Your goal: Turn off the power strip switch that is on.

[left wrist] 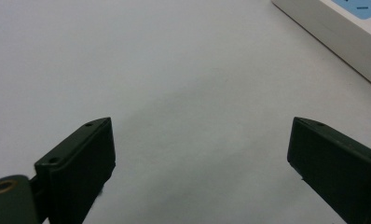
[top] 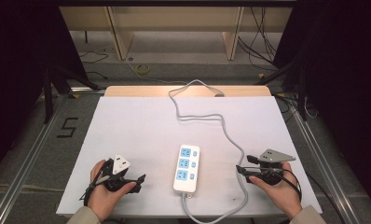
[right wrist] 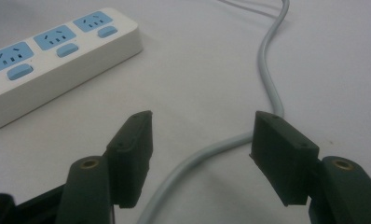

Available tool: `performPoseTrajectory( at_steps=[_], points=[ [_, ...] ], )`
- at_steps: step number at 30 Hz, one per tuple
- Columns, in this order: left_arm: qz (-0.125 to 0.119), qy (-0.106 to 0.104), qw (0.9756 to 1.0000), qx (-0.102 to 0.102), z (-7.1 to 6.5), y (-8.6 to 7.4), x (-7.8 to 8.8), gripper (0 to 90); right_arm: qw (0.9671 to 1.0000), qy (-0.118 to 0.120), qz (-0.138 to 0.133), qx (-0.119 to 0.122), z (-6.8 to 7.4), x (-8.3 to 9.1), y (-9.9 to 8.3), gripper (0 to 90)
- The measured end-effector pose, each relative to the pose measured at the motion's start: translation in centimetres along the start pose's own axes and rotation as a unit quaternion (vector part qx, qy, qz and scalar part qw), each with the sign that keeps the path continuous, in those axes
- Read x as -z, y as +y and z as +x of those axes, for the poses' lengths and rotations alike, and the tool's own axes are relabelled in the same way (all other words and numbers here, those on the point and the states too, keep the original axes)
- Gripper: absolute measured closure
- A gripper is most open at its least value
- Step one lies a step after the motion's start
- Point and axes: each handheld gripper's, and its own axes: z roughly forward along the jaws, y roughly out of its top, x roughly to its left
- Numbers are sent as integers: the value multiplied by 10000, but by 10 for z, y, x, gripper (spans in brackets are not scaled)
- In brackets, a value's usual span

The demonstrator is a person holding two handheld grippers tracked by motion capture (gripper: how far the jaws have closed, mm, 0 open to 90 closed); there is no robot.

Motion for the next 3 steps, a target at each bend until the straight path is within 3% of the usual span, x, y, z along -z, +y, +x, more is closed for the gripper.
performPoseTrajectory(
  at_steps=[3],
  points=[
    [6, -4, 10000, 6, 0, 0, 0, 71, 10000, 7, -22, -5, 0, 0, 0, 385]
  ],
)
